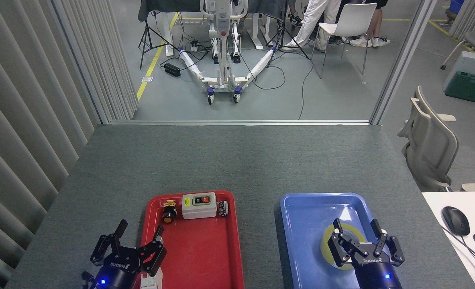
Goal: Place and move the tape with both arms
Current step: 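Open the right gripper and hold it above the tape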
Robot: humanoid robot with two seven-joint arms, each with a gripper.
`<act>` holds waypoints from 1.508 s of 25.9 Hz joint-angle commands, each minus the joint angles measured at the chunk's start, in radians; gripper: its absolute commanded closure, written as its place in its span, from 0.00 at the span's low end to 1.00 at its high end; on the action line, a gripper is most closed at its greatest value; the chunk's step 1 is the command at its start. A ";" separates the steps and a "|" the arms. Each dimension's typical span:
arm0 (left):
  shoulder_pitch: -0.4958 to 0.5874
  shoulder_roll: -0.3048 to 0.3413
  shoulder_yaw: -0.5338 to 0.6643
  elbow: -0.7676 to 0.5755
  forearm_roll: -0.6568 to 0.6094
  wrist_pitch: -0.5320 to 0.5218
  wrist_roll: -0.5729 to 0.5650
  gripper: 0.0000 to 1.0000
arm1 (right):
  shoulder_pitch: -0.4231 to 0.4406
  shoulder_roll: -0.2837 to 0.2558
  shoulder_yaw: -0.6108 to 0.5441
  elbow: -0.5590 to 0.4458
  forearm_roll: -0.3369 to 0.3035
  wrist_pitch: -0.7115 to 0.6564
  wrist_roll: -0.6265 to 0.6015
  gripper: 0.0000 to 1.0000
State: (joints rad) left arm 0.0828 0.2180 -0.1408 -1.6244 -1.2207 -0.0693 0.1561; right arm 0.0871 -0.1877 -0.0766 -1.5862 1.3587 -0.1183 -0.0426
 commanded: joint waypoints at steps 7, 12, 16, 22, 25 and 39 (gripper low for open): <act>0.000 -0.008 0.003 0.008 0.001 -0.003 0.000 0.00 | 0.028 0.020 -0.003 -0.006 0.007 -0.001 -0.025 0.00; 0.000 -0.008 0.006 0.008 0.000 -0.007 0.000 0.00 | 0.063 0.025 -0.003 -0.040 0.010 -0.001 -0.020 0.00; -0.001 -0.022 0.010 0.011 0.000 -0.007 0.000 0.00 | 0.077 0.028 -0.006 -0.064 0.019 0.000 -0.019 0.00; -0.001 -0.025 0.015 0.012 0.000 -0.009 0.000 0.00 | 0.077 0.027 -0.006 -0.064 0.019 0.002 -0.016 0.00; -0.001 -0.025 0.016 0.014 0.000 -0.007 0.000 0.00 | 0.077 0.028 -0.006 -0.064 0.019 0.002 -0.016 0.00; -0.001 -0.019 0.017 0.017 0.001 -0.009 0.000 0.00 | 0.079 0.034 -0.006 -0.066 0.019 -0.003 -0.016 0.00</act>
State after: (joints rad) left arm 0.0813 0.1973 -0.1243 -1.6076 -1.2207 -0.0781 0.1563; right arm 0.1651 -0.1583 -0.0829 -1.6510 1.3777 -0.1163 -0.0550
